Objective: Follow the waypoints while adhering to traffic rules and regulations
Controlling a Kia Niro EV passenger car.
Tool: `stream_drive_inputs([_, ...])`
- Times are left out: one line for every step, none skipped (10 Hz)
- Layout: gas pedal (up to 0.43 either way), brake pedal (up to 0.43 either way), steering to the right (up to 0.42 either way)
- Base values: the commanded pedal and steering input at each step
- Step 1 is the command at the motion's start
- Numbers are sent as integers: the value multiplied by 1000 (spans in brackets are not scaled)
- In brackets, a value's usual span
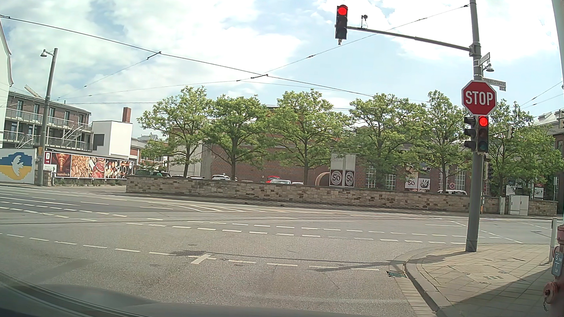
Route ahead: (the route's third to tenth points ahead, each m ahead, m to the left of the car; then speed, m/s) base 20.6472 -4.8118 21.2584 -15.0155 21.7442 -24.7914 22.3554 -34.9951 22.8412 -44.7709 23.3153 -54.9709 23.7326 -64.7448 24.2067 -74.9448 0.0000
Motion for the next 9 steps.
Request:
stream_drive_inputs([0, 323, 36])
stream_drive_inputs([0, 323, 36])
stream_drive_inputs([0, 323, 35])
stream_drive_inputs([0, 323, 36])
stream_drive_inputs([0, 323, 36])
stream_drive_inputs([0, 317, 35])
stream_drive_inputs([0, 323, 35])
stream_drive_inputs([0, 323, 36])
stream_drive_inputs([0, 323, 36])
